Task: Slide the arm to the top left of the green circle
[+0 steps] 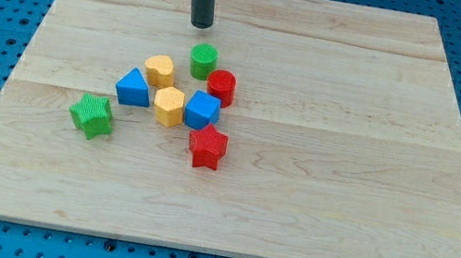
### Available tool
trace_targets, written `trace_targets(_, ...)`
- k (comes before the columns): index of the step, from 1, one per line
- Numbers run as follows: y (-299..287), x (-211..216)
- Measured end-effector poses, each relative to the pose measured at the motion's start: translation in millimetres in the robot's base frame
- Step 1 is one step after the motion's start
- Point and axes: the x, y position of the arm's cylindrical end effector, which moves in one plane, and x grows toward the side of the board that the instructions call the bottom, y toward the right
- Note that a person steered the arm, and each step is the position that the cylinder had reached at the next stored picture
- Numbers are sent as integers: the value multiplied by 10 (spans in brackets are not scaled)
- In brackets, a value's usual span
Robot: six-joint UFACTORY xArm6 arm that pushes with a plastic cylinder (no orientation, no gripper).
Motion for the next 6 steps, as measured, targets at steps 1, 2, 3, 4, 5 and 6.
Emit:
trace_targets(1,0,0)
trace_targets(2,-28,-74)
trace_targets(3,-16,36)
trace_targets(4,73,49)
trace_targets(5,-163,-15)
trace_targets(6,-468,395)
